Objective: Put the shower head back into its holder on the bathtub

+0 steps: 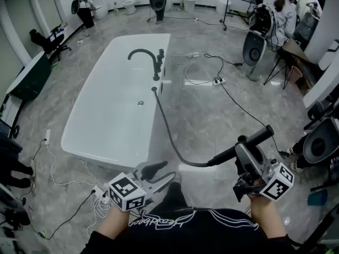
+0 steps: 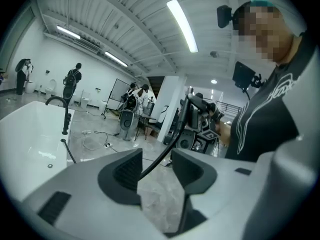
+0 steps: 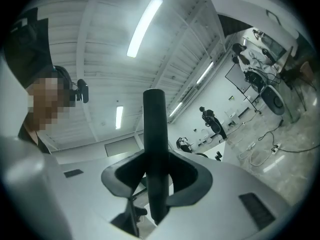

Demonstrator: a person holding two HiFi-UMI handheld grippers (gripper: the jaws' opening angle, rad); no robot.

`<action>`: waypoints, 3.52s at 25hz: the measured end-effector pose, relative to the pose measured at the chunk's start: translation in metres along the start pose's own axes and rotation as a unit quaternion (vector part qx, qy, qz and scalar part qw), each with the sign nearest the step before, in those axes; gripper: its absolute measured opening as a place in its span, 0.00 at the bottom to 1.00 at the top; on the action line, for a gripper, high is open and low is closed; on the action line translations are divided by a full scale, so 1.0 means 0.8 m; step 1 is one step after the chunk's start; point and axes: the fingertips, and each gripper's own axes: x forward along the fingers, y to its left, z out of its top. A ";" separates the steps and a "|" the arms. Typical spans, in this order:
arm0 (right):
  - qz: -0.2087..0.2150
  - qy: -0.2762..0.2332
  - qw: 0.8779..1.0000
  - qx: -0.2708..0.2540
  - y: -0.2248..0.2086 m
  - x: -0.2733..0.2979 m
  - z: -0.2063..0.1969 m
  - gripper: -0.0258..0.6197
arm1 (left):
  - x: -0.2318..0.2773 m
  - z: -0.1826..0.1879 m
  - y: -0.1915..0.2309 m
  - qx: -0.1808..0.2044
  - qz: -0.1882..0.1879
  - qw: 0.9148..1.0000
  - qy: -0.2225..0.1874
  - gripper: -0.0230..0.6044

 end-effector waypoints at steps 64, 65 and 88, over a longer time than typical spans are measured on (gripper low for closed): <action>0.163 0.152 0.975 -0.019 -0.404 0.435 0.092 0.25 | 0.156 0.160 0.450 -0.082 0.317 0.942 0.070 0.14; 0.164 0.157 0.973 -0.027 -0.402 0.443 0.086 0.25 | 0.152 0.169 0.456 -0.076 0.319 0.942 0.065 0.14; 0.167 0.175 0.965 -0.105 -0.381 0.608 0.066 0.25 | 0.051 0.432 0.646 0.061 0.367 0.927 -0.050 0.14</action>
